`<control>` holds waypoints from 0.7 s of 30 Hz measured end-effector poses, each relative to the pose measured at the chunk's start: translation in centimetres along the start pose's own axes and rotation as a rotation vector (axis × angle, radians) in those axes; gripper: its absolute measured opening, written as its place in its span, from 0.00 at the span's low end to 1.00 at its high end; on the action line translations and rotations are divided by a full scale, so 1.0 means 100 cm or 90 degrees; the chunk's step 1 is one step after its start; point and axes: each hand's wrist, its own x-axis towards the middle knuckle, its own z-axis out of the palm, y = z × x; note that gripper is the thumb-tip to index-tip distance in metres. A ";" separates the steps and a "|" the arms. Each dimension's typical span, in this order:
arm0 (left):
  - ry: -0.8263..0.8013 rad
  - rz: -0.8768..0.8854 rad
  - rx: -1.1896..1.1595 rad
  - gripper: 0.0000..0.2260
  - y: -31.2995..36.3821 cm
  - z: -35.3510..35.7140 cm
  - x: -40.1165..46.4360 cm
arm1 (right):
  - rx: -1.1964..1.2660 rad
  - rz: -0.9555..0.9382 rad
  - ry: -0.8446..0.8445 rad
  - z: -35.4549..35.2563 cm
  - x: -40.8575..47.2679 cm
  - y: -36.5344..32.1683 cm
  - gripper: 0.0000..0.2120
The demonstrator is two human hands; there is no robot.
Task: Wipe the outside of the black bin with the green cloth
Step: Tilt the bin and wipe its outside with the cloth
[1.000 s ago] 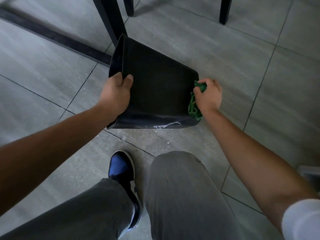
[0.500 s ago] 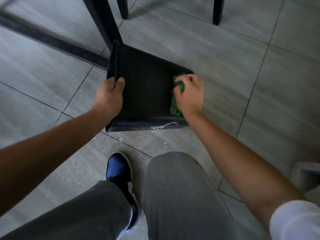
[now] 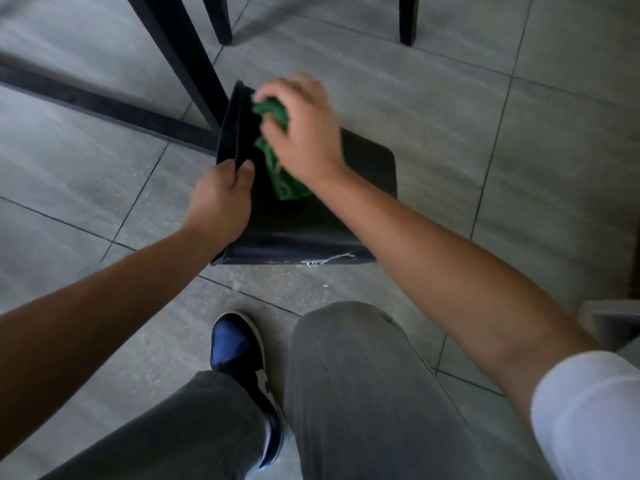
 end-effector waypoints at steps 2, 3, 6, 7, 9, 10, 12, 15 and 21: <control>0.001 0.015 0.012 0.19 -0.001 -0.003 0.001 | -0.025 -0.028 -0.005 0.013 -0.001 -0.013 0.10; 0.002 0.017 0.021 0.19 -0.004 -0.006 0.001 | -0.043 -0.015 -0.014 0.016 -0.007 -0.007 0.10; 0.000 -0.021 0.046 0.19 -0.018 -0.015 -0.003 | -0.122 0.078 -0.049 0.005 -0.032 0.038 0.13; -0.004 -0.036 0.047 0.18 -0.022 -0.015 -0.004 | -0.158 0.119 -0.050 -0.002 -0.042 0.058 0.13; 0.000 -0.042 0.043 0.18 -0.026 -0.015 -0.004 | -0.223 0.208 -0.053 -0.020 -0.059 0.094 0.14; 0.001 -0.035 0.042 0.18 -0.025 -0.016 -0.003 | -0.252 0.251 -0.056 -0.031 -0.069 0.107 0.14; -0.003 -0.025 0.035 0.17 -0.021 -0.021 0.000 | -0.287 0.318 -0.048 -0.052 -0.091 0.126 0.13; 0.001 -0.059 0.022 0.11 -0.012 -0.031 0.006 | -0.241 0.380 -0.014 -0.072 -0.113 0.128 0.11; -0.067 0.041 -0.223 0.33 0.030 -0.053 -0.003 | -0.068 0.284 -0.012 -0.066 -0.111 0.075 0.15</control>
